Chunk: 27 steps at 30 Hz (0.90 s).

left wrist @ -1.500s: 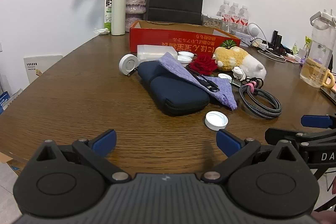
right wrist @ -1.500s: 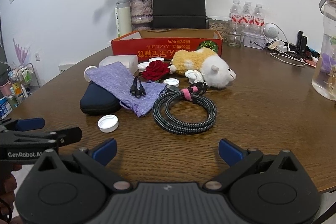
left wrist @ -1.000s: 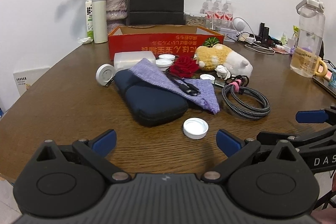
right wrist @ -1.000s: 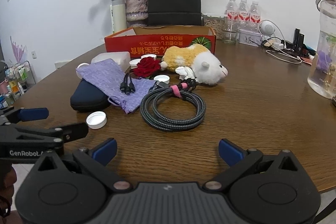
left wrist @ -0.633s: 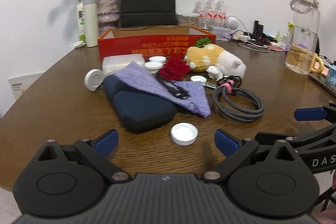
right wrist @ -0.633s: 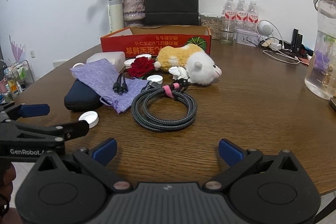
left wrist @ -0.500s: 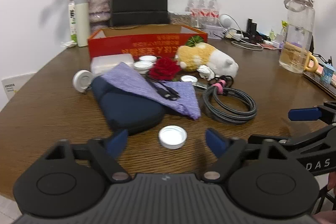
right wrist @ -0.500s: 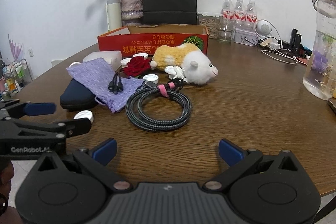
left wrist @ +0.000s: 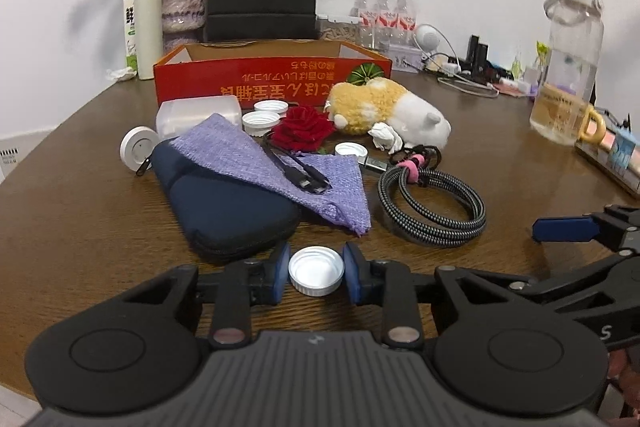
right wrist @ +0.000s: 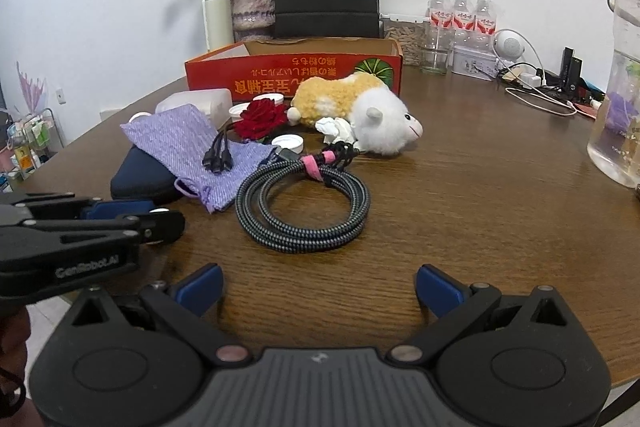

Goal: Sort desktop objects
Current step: 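Grasp the white bottle cap with the left tool while the right tool approaches the braided cable, then grasp the coiled braided cable with the right tool while the left tool lifts the cap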

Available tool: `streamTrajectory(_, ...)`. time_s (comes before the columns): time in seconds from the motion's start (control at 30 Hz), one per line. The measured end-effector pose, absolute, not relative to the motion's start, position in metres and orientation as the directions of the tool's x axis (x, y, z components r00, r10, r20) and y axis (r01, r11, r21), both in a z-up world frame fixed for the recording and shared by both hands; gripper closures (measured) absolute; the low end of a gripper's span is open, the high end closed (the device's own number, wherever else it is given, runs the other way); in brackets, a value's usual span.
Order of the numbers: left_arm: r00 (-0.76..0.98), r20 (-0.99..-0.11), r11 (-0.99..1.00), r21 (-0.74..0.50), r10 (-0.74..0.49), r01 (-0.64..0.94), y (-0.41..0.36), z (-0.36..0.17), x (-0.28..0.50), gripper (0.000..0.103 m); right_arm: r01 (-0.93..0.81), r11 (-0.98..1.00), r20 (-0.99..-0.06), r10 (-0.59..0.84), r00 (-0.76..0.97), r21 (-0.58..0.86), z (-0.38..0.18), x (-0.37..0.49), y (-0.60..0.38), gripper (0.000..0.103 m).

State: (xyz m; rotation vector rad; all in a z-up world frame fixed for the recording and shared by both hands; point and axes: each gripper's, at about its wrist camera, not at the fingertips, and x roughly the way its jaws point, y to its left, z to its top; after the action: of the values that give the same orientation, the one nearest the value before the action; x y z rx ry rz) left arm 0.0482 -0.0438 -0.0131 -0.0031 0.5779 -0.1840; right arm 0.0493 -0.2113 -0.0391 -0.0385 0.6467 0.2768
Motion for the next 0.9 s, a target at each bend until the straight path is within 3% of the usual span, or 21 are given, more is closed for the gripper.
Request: streamTrajectory(0.9,0.888,-0.429,0.981,-0.163,-0.166,0.105,0.003,0.014,0.043,0.074,-0.256,0.967,-0.579,0.217,0.786,0.015,-0.045,0.106,-0.182,0.003)
